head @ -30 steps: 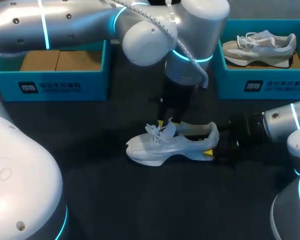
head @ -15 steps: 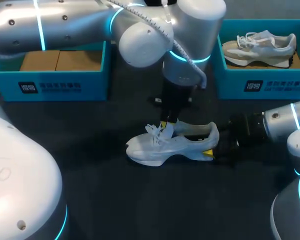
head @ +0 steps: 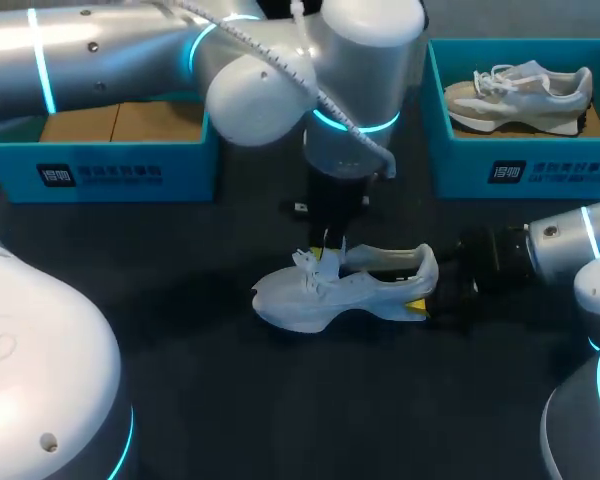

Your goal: Take the shoe out of the shoebox, open the shoe tongue, remove and reinsert the insole, then place the shoe into the shoebox

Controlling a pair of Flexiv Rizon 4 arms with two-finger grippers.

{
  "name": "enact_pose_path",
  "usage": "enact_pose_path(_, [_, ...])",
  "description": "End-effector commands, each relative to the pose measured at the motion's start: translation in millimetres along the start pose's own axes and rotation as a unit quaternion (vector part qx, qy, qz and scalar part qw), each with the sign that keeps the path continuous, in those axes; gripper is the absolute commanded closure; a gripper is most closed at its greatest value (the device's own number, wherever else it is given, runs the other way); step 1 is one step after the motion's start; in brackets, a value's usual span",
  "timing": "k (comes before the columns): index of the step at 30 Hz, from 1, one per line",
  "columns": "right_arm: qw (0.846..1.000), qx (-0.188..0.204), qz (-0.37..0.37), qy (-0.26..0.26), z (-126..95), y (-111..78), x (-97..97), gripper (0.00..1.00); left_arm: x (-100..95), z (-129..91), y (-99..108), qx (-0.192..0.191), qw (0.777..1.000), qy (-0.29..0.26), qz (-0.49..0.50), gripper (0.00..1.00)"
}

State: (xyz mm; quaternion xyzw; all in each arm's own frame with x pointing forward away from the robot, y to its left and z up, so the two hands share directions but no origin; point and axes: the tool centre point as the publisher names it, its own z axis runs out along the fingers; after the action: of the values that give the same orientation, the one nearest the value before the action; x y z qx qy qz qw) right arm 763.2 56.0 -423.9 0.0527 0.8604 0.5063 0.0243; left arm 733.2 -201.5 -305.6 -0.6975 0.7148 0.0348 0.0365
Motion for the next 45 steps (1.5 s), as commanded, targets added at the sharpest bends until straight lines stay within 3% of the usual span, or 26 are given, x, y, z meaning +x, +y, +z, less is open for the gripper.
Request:
enact_pose_path(1, [1.0, 0.002, 0.0, -0.001, 3.8, -0.7, 2.1, 1.0, -10.4, 3.0, 10.4, 0.012, 0.999, 0.029, -0.017, 1.0])
enact_pose_path(13, [1.0, 0.002, 0.0, -0.001, 3.8, -0.7, 2.1, 1.0, -20.4, 26.3, 15.5, -0.008, 0.996, 0.044, -0.073, 1.0])
enact_pose_path(30, [1.0, 0.002, 0.0, -0.001, 3.8, -0.7, 2.1, 1.0, -40.5, 64.9, 14.1, -0.057, 0.992, 0.016, -0.111, 0.98])
enact_pose_path(31, [1.0, 0.002, 0.0, -0.001, 3.8, -0.7, 2.1, 1.0, -40.5, 65.3, 14.1, -0.057, 0.992, 0.015, -0.11, 0.92])
enact_pose_path(32, [1.0, 0.002, 0.0, -0.001, 3.8, -0.7, 2.1, 1.0, -40.5, 65.3, 14.1, -0.057, 0.992, 0.015, -0.11, 0.92])
enact_pose_path(33, [1.0, 0.002, 0.0, -0.001, 3.8, -0.7, 2.1, 1.0, -41.2, 69.5, 12.3, -0.06, 0.992, 0.012, -0.108, 0.65])
enact_pose_path(37, [1.0, 0.002, 0.0, -0.001, 3.8, -0.7, 2.1, 1.0, -41.7, 68.3, 11.4, -0.061, 0.992, 0.01, -0.109, 0.5])
enact_pose_path(40, [1.0, 0.002, 0.0, -0.001, 3.8, -0.7, 2.1, 1.0, -41.8, 67.2, 11.3, -0.059, 0.992, 0.008, -0.109, 0.2])
enact_pose_path(41, [1.0, 0.002, 0.0, -0.001, 3.8, -0.7, 2.1, 1.0, -41.8, 67.2, 11.3, -0.059, 0.992, 0.008, -0.109, 0.2])
enact_pose_path(42, [1.0, 0.002, 0.0, -0.001, 3.8, -0.7, 2.1, 1.0, -42.5, 66.1, 11.8, -0.059, 0.992, 0.008, -0.11, 0.0])
enact_pose_path(45, [1.0, 0.002, 0.0, -0.001, 3.8, -0.7, 2.1, 1.0, -44.2, 59.8, 13.1, -0.056, 0.992, 0.012, -0.113, 0.0])
